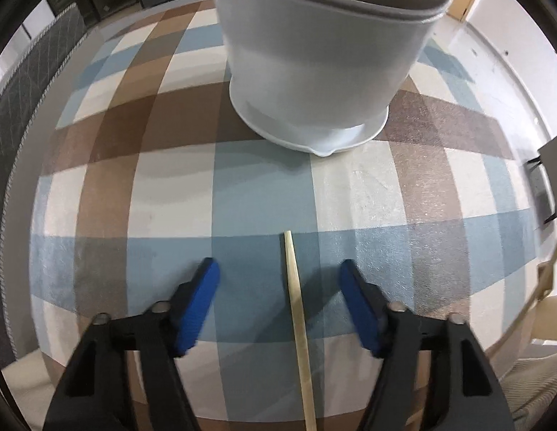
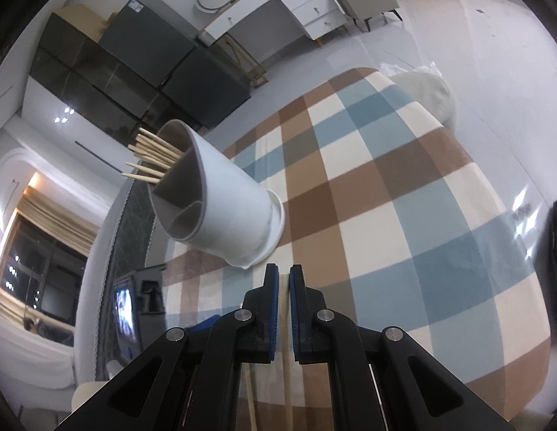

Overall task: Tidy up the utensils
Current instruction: 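Lift the chopstick with the right tool and carry it to the holder, then lower the chopstick into the holder and open the right tool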

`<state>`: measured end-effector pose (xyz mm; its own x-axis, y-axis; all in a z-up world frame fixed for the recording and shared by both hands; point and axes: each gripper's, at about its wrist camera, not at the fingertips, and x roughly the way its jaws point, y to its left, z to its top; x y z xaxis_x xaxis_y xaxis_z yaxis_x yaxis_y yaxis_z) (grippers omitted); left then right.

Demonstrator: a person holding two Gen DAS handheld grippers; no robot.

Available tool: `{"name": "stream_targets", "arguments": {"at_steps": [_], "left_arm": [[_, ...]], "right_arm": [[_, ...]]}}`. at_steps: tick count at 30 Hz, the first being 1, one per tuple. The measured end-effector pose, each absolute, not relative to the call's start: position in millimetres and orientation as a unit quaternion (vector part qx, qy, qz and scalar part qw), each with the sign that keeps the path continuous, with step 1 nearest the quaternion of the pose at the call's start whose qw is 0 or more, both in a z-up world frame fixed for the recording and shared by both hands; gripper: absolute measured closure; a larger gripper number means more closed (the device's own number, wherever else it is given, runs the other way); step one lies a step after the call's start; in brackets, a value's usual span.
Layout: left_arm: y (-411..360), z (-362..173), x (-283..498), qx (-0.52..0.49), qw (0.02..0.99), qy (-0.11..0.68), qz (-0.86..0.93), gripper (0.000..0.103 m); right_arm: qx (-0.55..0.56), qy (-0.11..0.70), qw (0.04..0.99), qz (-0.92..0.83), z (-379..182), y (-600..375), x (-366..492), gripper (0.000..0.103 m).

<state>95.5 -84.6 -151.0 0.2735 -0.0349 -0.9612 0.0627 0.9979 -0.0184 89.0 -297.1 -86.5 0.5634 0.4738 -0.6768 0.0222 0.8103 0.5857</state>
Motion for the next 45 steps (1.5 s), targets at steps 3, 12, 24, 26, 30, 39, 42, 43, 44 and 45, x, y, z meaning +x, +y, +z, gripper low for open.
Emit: {"name": "stream_targets", "arguments": {"at_steps": [3, 12, 24, 26, 30, 39, 42, 43, 44, 45], "left_arm": [[-94, -146, 98, 0.012, 0.797, 0.602, -0.039, 0.070], [-123, -140, 104, 0.014, 0.795, 0.603, -0.072, 0.103], [-95, -83, 87, -0.051, 0.838, 0.534, -0.103, 0.103], [-88, -67, 78, -0.062, 0.850, 0.512, -0.109, 0.103], [-78, -46, 64, -0.072, 0.864, 0.484, -0.115, 0.103], [-60, -38, 47, -0.084, 0.881, 0.448, -0.124, 0.103], [-55, -31, 38, -0.080, 0.886, 0.438, -0.131, 0.103], [-54, -28, 34, -0.079, 0.887, 0.434, -0.133, 0.103], [-52, -25, 31, -0.077, 0.889, 0.430, -0.135, 0.103], [-51, -22, 29, -0.076, 0.890, 0.427, -0.137, 0.103]], "right_arm": [[0.283, 0.445, 0.839, 0.137, -85, -298, 89, 0.097], [0.279, 0.441, 0.843, 0.133, -82, -301, 87, 0.097], [0.256, 0.437, 0.854, 0.119, -79, -296, 74, 0.097], [0.243, 0.428, 0.862, 0.122, -75, -292, 71, 0.097], [0.223, 0.407, 0.876, 0.133, -65, -283, 63, 0.097], [0.187, 0.379, 0.895, 0.143, -52, -253, 30, 0.097], [0.175, 0.372, 0.899, 0.149, -48, -244, 21, 0.097], [0.172, 0.368, 0.901, 0.149, -46, -243, 18, 0.098], [0.169, 0.363, 0.904, 0.150, -43, -241, 16, 0.098], [0.166, 0.359, 0.906, 0.151, -41, -239, 14, 0.098]]}}
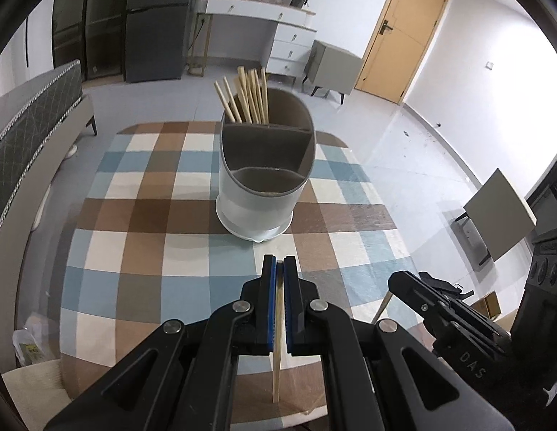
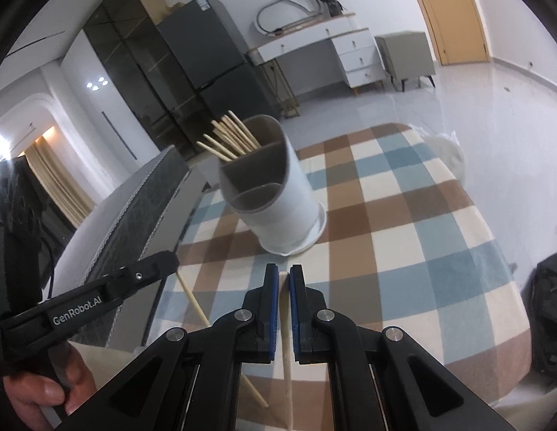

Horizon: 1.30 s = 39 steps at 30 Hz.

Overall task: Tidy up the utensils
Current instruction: 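Lower the chopstick into the holder and open the right tool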

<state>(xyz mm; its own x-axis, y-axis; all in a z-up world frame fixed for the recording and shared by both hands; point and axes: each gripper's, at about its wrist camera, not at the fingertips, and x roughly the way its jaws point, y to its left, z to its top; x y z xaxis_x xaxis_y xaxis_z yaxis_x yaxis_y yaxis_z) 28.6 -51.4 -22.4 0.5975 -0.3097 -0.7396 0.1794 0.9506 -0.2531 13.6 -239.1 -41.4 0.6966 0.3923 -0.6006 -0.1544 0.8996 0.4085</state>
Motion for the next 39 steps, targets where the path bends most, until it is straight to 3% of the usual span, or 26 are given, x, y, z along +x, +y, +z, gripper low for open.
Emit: {"name": "stream_targets", "arguments": {"at_steps": [17, 39], "left_arm": [[-43, -5, 15, -0.046, 0.896, 0.404, -0.181, 0.103], [-36, 23, 39, -0.069, 0.889, 0.404, -0.205, 0.103]], "right_arm": [[0.098, 0.307, 0.937, 0.133, -12, -215, -4, 0.098], [0.123, 0.269, 0.946, 0.128, 19, -236, 20, 0.098]]}}
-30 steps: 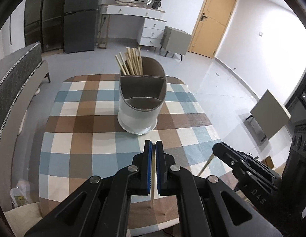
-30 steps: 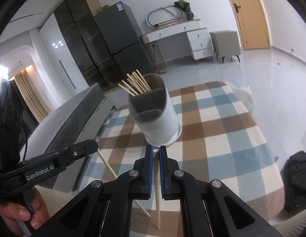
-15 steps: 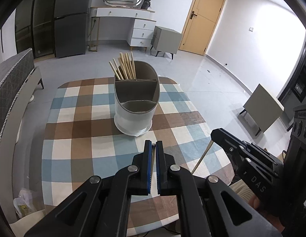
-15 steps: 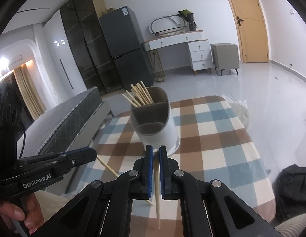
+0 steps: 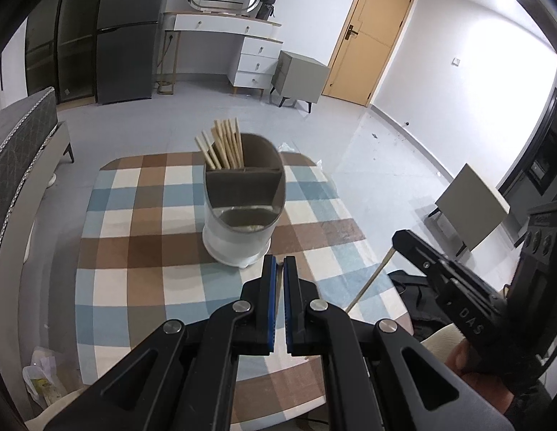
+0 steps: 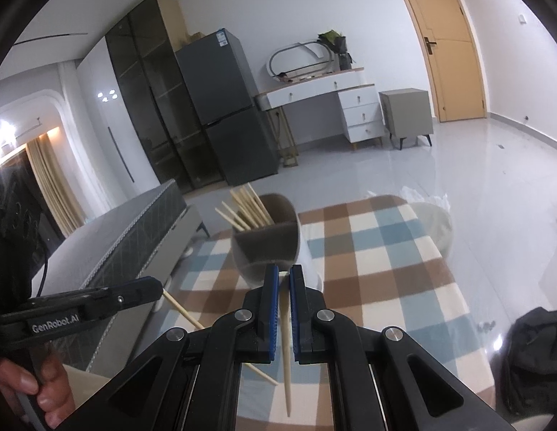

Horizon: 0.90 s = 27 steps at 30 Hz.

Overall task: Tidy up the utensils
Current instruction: 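Lower the chopstick into the holder and open the right tool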

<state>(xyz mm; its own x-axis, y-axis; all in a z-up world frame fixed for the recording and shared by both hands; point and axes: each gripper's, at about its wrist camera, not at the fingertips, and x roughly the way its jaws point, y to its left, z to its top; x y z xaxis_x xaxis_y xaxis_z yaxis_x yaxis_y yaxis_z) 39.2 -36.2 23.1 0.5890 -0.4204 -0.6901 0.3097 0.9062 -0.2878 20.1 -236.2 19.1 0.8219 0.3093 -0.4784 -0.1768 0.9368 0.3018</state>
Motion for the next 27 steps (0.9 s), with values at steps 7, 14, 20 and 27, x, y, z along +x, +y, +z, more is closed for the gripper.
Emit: {"name": "stream_targets", "arguments": {"at_steps": [7, 14, 20, 27], "left_arm": [[-30, 53, 53, -0.104, 0.908, 0.353, -0.200, 0.103], [-30, 81, 84, -0.130, 0.909, 0.338, -0.206, 0.103], [-26, 98, 117, -0.146, 0.912, 0.325, -0.201, 0.103], [-15, 105, 155, -0.168, 0.911, 0.315, -0.206, 0.103]], "right_arm": [[0.115, 0.243, 0.954, 0.133, 45, -246, 41, 0.098], [0.098, 0.217, 0.960, 0.149, 86, -250, 76, 0.098], [0.073, 0.182, 0.966, 0.166, 120, -239, 106, 0.098], [0.034, 0.155, 0.969, 0.188, 141, -212, 149, 0.098]]}}
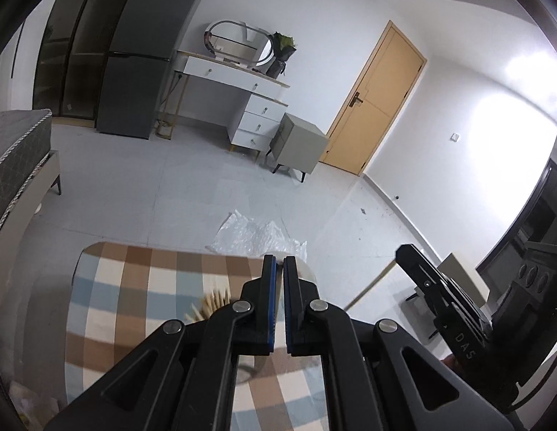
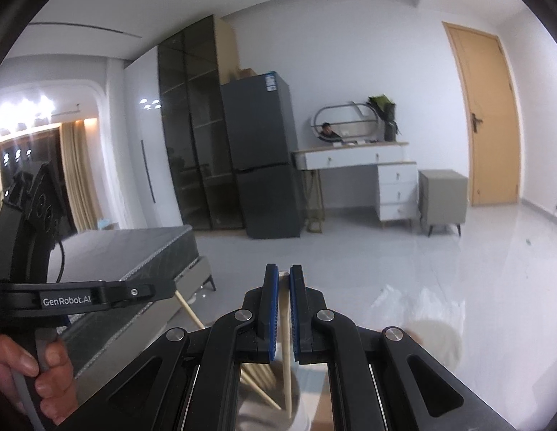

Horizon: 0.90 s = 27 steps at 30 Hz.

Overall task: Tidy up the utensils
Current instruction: 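Lower the chopstick into the holder and open the right tool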

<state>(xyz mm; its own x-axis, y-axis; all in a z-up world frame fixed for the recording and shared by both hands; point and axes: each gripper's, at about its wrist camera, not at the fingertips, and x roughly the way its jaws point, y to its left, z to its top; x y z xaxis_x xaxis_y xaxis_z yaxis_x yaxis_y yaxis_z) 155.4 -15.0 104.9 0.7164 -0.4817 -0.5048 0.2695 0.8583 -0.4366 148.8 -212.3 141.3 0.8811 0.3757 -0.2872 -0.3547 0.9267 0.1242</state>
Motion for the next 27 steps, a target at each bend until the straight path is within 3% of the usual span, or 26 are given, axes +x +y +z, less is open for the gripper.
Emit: {"name": "stream_targets", "arguments": {"at_steps": [27], "left_arm": [[-3, 49, 209, -0.197, 0.872, 0.392, -0.216, 0.103]], "right_arm": [[-0.063, 0.200, 0.948, 0.238, 71, -164, 192, 0.098]]}}
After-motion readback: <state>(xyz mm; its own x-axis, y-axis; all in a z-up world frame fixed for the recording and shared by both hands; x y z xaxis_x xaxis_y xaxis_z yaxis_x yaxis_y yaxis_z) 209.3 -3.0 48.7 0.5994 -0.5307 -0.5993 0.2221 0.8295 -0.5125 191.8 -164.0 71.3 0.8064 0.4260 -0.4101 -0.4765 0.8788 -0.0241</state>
